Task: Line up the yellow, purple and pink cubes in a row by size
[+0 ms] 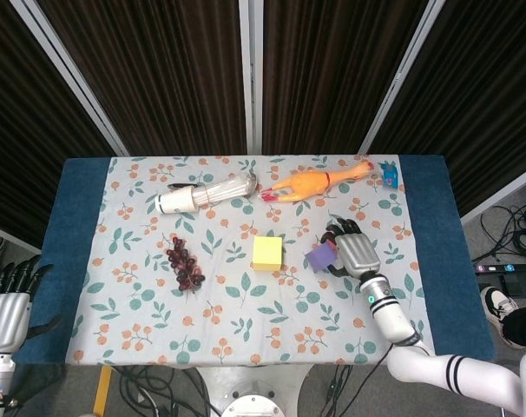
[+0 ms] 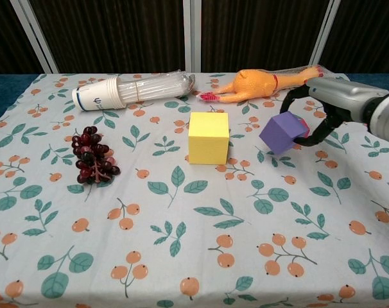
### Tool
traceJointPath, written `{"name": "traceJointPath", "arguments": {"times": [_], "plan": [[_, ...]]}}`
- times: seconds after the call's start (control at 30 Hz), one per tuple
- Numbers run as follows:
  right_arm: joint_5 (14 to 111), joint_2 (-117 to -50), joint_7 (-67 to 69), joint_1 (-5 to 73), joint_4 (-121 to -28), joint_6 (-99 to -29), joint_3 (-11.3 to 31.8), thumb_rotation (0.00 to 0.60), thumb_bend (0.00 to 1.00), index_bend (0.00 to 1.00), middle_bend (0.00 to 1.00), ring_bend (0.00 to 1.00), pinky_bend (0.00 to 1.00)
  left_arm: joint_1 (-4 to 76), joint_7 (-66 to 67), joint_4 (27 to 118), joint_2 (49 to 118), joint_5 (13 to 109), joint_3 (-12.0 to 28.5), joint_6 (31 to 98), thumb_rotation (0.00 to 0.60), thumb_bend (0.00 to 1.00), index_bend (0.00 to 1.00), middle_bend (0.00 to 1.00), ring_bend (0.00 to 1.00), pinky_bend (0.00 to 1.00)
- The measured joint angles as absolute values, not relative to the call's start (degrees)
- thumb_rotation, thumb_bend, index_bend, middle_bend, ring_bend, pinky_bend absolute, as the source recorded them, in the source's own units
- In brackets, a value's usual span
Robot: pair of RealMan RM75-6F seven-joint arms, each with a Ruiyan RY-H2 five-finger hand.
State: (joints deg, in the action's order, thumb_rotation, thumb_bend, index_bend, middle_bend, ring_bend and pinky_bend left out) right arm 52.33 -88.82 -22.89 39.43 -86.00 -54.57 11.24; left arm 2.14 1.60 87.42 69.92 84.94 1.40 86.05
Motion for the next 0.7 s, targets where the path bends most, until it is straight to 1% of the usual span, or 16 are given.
{"name": "traceJointPath", "arguments": {"times": [0.13,0.33,0.7], "plan": [[47.66,-92.22,-26.75,41.55,-86.04,-55.98,12.94,0.600,0.22,0.45,0.17,0.00,0.00,2.15,1.28,87.16,69.96,84.88,1.40,85.94,0.600,0.16,0.23,0.16,0.10,0.05],[43.45,-95.24,-29.86,43.21,-84.78,-57.64,13.80,0.600,0.22,0.43,0.16,0.00,0.00,2.23,0.81,86.58,70.17,84.79,1.34,85.57,0.600,0.16,0.23,0.16,0.10,0.05],[40.79,-98.52,-30.16,44.25,-81.91,-57.83,14.18,0.600,0.21,0.38,0.15,0.00,0.00,2.40,0.26,85.89,70.46,84.72,1.36,85.24,0.600,0.16,0.23,0.16,0.10,0.05]]}}
